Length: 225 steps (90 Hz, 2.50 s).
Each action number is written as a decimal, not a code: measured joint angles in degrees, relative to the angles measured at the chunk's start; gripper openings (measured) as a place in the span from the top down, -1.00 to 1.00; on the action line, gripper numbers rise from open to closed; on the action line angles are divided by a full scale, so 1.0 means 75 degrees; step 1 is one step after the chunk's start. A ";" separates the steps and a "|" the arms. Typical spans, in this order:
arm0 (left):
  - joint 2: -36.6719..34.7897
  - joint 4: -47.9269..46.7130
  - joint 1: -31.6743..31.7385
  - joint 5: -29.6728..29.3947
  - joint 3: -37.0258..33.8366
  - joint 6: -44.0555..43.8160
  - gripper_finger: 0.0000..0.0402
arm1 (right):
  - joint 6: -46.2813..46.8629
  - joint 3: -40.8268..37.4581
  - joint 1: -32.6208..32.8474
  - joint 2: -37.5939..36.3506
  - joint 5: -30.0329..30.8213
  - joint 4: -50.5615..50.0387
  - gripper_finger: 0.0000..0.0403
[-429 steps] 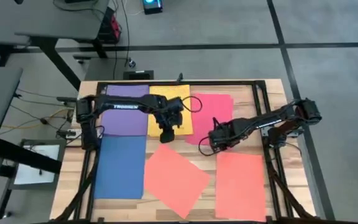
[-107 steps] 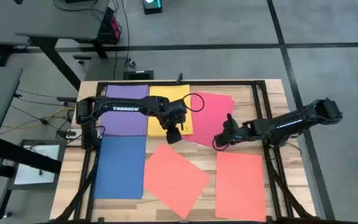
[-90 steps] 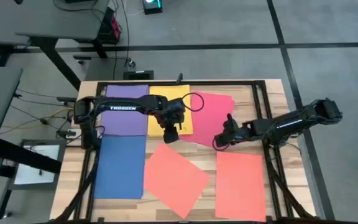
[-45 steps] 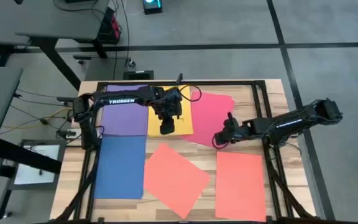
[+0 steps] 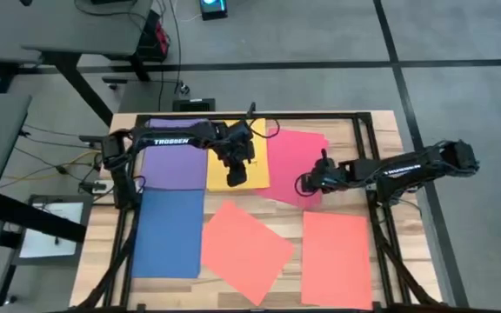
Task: Organize paper
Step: Stack the red paper on top of the red paper
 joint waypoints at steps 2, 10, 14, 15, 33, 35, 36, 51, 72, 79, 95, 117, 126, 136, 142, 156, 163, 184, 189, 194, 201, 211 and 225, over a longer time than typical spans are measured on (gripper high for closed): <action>0.0019 0.0136 -0.0016 0.0003 -0.0132 -0.0174 0.53 | -0.0055 0.0000 -0.0029 0.0000 -0.0004 -0.0113 0.05; 0.0107 0.0540 -0.0067 -0.0020 -0.0575 -0.0808 0.53 | -0.0189 -0.0003 -0.0146 0.0000 -0.0109 -0.0596 0.05; 0.0122 0.0934 -0.0109 -0.0035 -0.0792 -0.1105 0.53 | -0.0408 -0.0012 -0.0228 0.0000 -0.0223 -0.0717 0.05; 0.0148 0.1063 -0.0124 -0.0035 -0.0823 -0.1176 0.53 | -0.0486 -0.0019 -0.0252 0.0000 -0.0246 -0.0710 0.05; 0.0624 0.2068 -0.0696 -0.0066 -0.0734 -0.1896 0.53 | -0.1110 -0.0370 -0.0321 0.0000 -0.1200 0.0145 0.05; 0.0701 0.2077 -0.0799 -0.0068 -0.0738 -0.1930 0.53 | -0.1117 -0.0432 -0.0298 -0.0001 -0.1209 0.0282 0.05; 0.0741 0.2090 -0.0856 -0.0070 -0.0738 -0.1956 0.53 | -0.1121 -0.0461 -0.0289 -0.0002 -0.1211 0.0346 0.05; 0.1113 0.2337 -0.1593 -0.0324 -0.0760 -0.2606 0.53 | -0.1587 -0.0547 -0.0169 -0.0003 -0.1215 0.1087 0.05; 0.0943 0.1846 -0.1855 -0.0565 -0.0759 -0.3205 0.53 | -0.2279 -0.0539 -0.0203 0.0361 -0.1369 0.2660 0.05; 0.0647 0.1539 -0.1805 -0.0551 -0.0754 -0.3173 0.53 | -0.2382 -0.0539 -0.0253 0.0845 -0.1412 0.2887 0.05; 0.0095 0.0983 -0.1489 -0.0569 -0.0753 -0.2866 0.53 | -0.2752 -0.0491 -0.0289 0.1326 -0.1403 0.2587 0.06; -0.0048 0.0931 -0.1316 -0.0554 -0.0750 -0.2678 0.53 | -0.3208 -0.0493 -0.0551 0.0563 -0.1377 0.0010 0.12; -0.0048 0.1018 -0.1316 -0.0554 -0.0750 -0.2562 0.53 | -0.3487 -0.0527 -0.0768 0.0051 -0.1370 -0.0715 0.15; -0.0048 0.1146 -0.1319 -0.0548 -0.0749 -0.2584 0.53 | -0.3361 -0.0416 -0.1065 -0.0539 -0.1372 -0.1525 0.18; -0.0048 0.1092 -0.1309 -0.0542 -0.0683 -0.2609 0.53 | -0.3277 -0.0129 -0.1143 -0.0968 -0.1363 -0.1727 0.18; -0.0048 0.1245 -0.1303 -0.0535 -0.0604 -0.2666 0.53 | -0.3209 0.0246 -0.1120 -0.1743 -0.1404 -0.1511 0.19; -0.0062 0.1284 -0.1342 -0.0537 -0.0607 -0.2806 0.53 | -0.3215 0.0365 -0.1125 -0.1964 -0.1416 -0.1240 0.19; -0.0287 0.1357 -0.1395 -0.0582 -0.0603 -0.3146 0.53 | -0.3474 0.0376 -0.0910 -0.2096 -0.1397 -0.0388 0.44; -0.0287 0.1251 -0.1405 -0.0586 -0.0603 -0.3129 0.53 | -0.3375 0.0376 -0.0909 -0.2029 -0.1321 -0.0072 0.63; -0.0287 0.1217 -0.1403 -0.0579 -0.0604 -0.3098 0.53 | -0.3144 0.0376 -0.0879 -0.1948 -0.1298 0.0261 0.84; -0.0287 0.1216 -0.1340 0.0090 -0.0556 -0.4120 0.53 | -0.2739 0.0376 -0.0872 -0.1854 -0.1332 0.0613 0.95; -0.0327 0.1274 -0.1324 0.0478 -0.0528 -0.4391 0.55 | -0.2581 0.0376 -0.0850 -0.1807 -0.1640 0.0814 0.87; -0.0522 0.0794 -0.1614 -0.0124 -0.0531 -0.3644 0.60 | -0.1356 0.0376 -0.0457 -0.1810 -0.2500 0.0803 0.85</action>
